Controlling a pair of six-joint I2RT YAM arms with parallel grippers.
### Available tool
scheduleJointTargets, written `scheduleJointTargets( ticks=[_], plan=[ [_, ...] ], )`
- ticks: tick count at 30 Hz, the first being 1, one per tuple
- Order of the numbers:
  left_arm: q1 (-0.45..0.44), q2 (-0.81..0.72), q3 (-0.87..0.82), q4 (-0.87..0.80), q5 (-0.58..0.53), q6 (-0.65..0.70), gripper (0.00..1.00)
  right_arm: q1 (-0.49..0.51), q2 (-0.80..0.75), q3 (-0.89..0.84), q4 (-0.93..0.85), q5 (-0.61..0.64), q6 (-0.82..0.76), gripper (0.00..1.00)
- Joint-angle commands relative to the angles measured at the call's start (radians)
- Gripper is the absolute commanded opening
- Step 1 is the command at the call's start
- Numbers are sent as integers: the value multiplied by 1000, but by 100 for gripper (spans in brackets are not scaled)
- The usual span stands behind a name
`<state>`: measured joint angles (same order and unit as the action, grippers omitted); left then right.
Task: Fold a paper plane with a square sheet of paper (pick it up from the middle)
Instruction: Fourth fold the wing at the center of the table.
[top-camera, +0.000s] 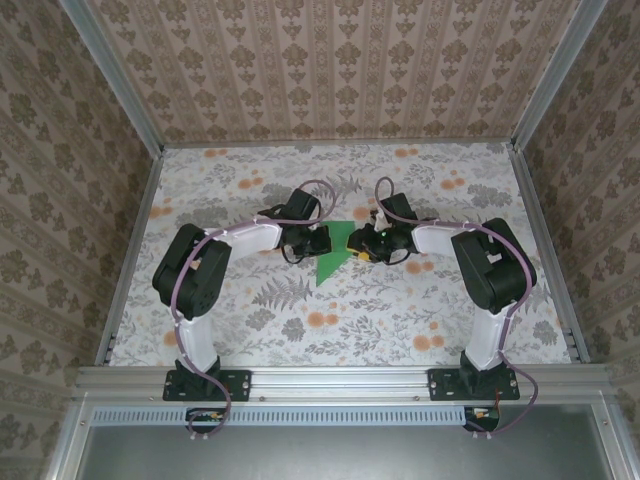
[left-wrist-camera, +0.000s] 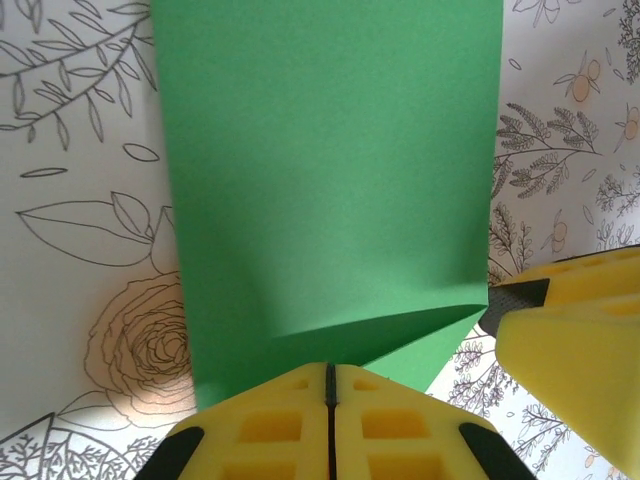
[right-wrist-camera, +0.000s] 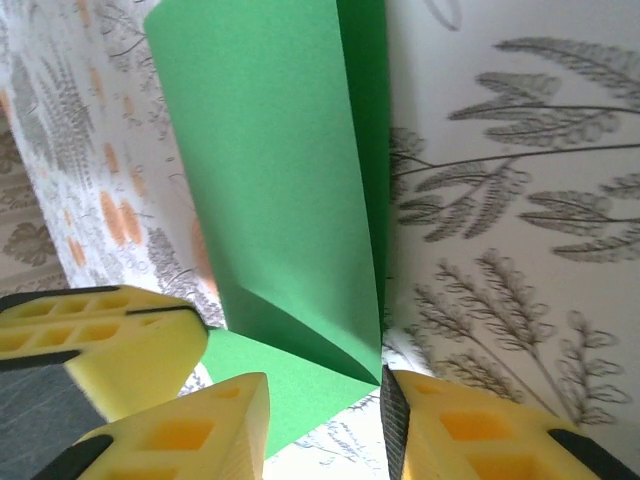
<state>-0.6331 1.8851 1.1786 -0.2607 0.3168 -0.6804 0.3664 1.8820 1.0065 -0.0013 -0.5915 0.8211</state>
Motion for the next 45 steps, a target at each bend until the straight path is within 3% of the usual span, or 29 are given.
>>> scheduleJointTargets(
  ticks=[1,13,45],
  plan=[
    [10,20,-10,-8,2,-13,8,8,3,-6,31,-43,-7,36],
    [18,-85,-52,11,-18,6,9,5,-24,-10,-36,79,-7,42],
    [28,-83,-137,6,-40,-13,6,33,51,10,109,-100,33,38]
  ],
)
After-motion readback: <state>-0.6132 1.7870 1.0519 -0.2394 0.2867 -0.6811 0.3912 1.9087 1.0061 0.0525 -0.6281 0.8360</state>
